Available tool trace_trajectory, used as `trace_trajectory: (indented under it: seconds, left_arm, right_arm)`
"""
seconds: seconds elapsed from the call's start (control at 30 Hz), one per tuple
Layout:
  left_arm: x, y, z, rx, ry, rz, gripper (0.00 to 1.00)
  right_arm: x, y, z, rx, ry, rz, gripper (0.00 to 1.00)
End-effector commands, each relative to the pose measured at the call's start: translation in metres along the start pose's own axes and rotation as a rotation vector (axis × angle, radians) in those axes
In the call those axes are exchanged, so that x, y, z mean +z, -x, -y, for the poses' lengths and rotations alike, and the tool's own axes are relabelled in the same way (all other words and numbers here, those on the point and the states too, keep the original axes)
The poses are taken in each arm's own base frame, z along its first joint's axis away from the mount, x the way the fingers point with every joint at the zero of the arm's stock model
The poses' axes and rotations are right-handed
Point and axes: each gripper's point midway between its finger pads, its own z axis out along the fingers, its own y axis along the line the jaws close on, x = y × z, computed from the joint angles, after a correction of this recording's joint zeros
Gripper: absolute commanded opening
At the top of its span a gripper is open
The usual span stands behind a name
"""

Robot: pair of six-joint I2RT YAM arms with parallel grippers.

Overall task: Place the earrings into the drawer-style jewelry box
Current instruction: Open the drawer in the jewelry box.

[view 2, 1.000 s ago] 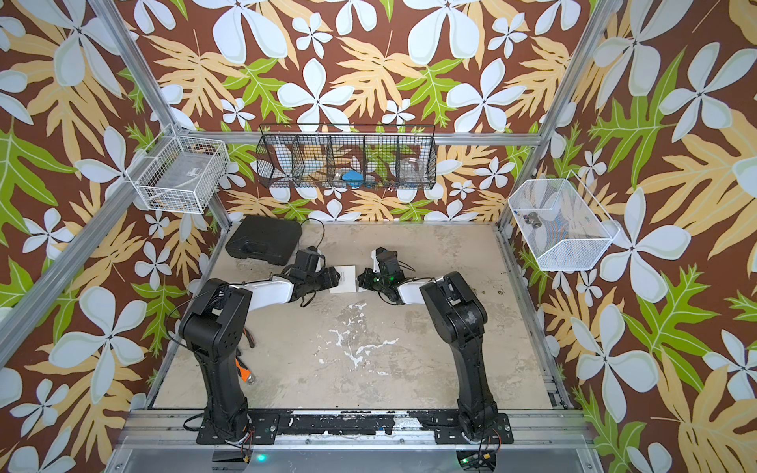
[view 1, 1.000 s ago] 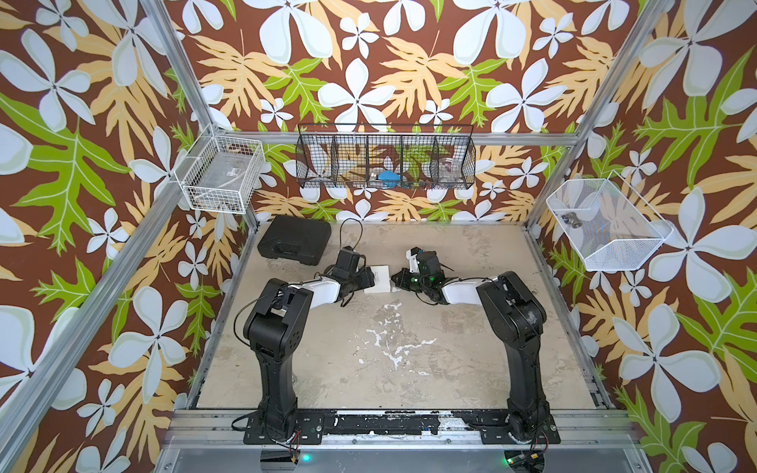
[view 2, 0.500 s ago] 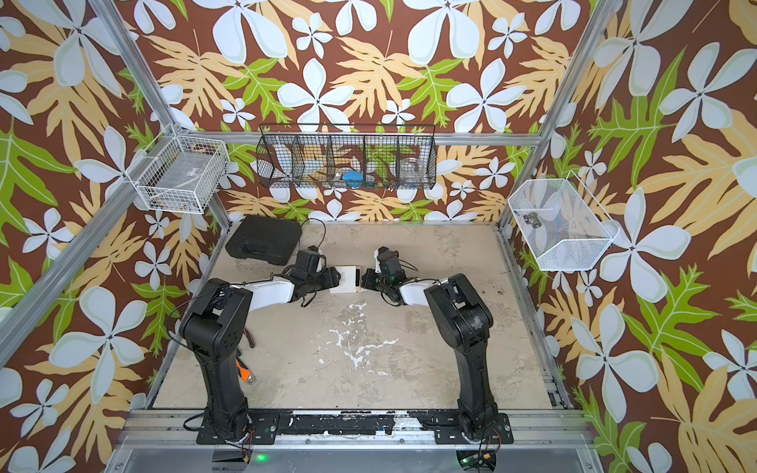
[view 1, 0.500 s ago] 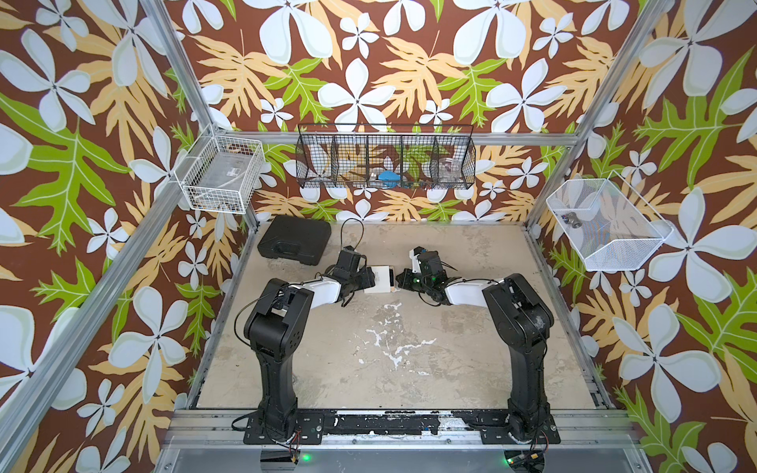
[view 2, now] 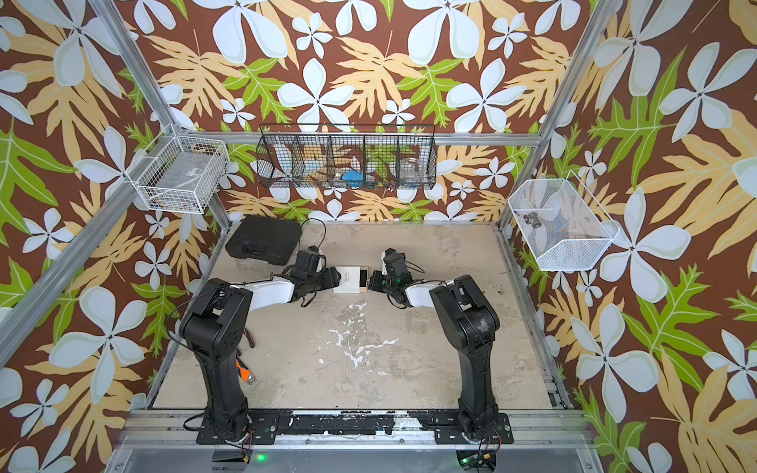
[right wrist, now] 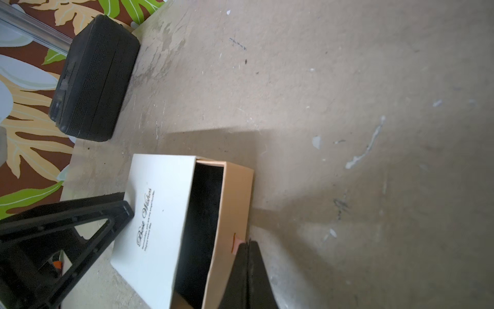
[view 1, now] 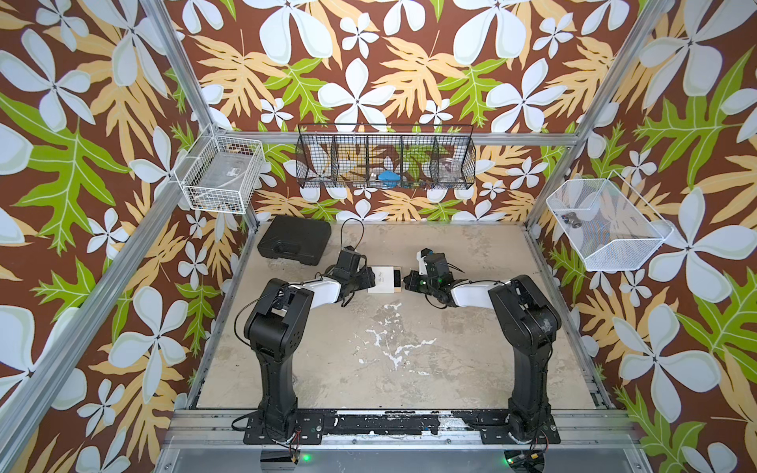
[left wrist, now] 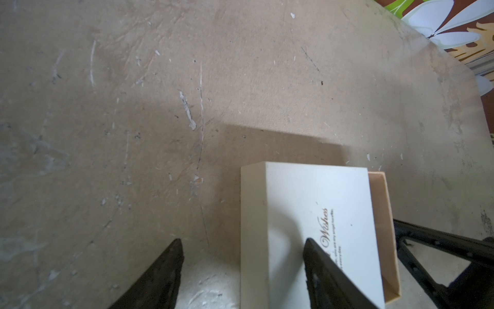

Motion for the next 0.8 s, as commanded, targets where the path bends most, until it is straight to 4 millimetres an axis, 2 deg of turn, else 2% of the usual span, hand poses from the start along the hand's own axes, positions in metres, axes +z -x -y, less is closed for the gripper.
trace_trajectory:
  seconds: [0.0, 0.77]
  left_arm:
    - [0.000, -0.011, -0.008, 0.018, 0.034, -0.043, 0.71]
    - [0.001, -0.011, -0.004, 0.049, 0.008, -0.047, 0.70]
  right_arm:
    - [-0.004, 0.008, 0.008, -0.011, -0.030, 0.033, 0.00]
    - [-0.019, 0.014, 0.034, -0.034, -0.101, 0.057, 0.00]
